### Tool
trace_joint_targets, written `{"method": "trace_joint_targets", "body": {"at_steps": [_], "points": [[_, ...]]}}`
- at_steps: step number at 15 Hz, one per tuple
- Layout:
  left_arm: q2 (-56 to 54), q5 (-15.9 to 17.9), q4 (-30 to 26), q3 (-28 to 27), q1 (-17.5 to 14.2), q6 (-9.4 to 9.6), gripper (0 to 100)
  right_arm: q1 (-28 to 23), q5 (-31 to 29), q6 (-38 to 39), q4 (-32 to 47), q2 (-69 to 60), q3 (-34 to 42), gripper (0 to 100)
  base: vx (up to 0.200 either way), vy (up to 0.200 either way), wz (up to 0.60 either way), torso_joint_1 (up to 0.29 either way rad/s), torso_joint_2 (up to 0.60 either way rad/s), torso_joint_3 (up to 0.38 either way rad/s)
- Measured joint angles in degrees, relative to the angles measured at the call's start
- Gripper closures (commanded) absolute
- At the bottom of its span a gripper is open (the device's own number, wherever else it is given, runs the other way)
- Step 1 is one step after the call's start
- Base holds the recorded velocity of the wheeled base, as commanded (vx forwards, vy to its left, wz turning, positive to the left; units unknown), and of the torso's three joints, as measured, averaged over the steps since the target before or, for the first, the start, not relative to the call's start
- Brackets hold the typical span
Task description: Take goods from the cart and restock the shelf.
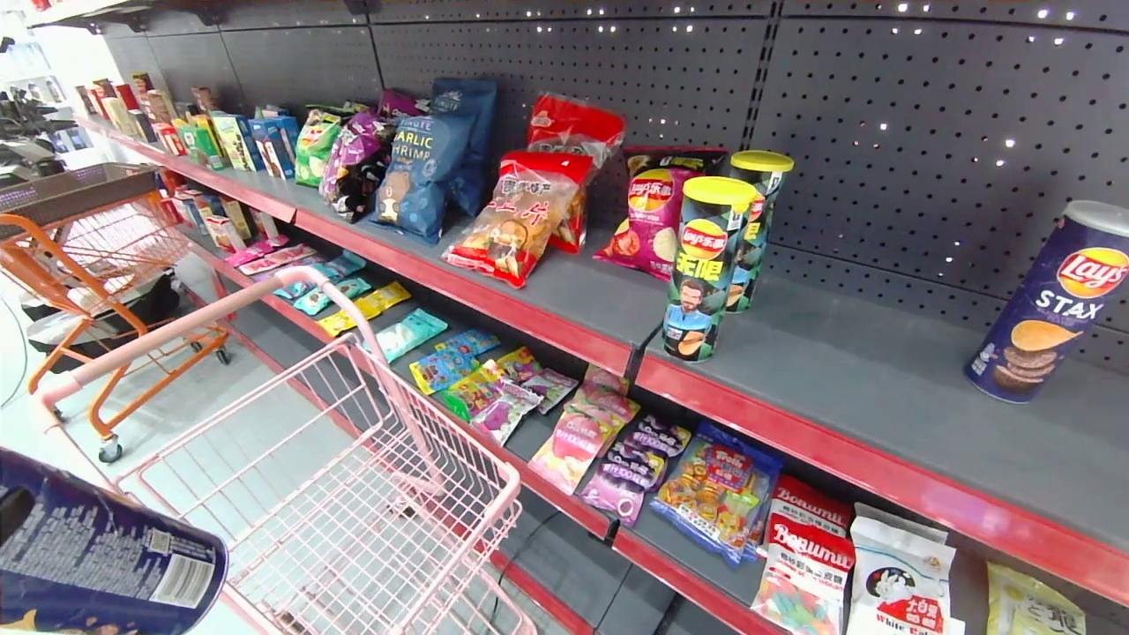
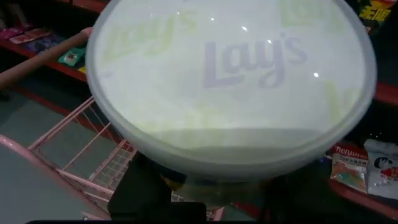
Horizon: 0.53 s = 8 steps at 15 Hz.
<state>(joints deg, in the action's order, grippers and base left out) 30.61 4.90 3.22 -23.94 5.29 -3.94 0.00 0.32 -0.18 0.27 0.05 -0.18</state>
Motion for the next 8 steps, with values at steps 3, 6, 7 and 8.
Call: {"method": "trace_joint_targets", "body": {"at_steps": [3, 6, 7, 8], "points": [[-1.26, -0.28, 0.04, 0.49, -0.02, 0.13, 100, 0.0, -0.02, 0.02, -0.02, 0.0, 0.0, 0, 0.0, 0.0, 0.0, 0.167, -0.39, -0.222], [-2.89, -0.85, 0.0, 0.63, -0.02, 0.17, 100, 0.0, -0.05, 0.02, 0.0, -0.02, 0.02, 0, 0.0, 0.0, -0.2, 0.08, -0.18, -0.1], [-3.55, -1.05, -0.13, 0.71, -0.02, 0.17, 100, 0.0, -0.05, 0.07, -0.02, -0.02, 0.02, 0, 0.0, 0.0, -0.6, 0.007, -0.03, -0.017], [-4.12, -2.19, -0.99, 0.74, -0.04, 0.57, 100, 0.0, 0.0, 0.09, 0.0, -0.02, 0.02, 0, 0.0, 0.0, -0.6, 0.002, -0.01, -0.002]]}}
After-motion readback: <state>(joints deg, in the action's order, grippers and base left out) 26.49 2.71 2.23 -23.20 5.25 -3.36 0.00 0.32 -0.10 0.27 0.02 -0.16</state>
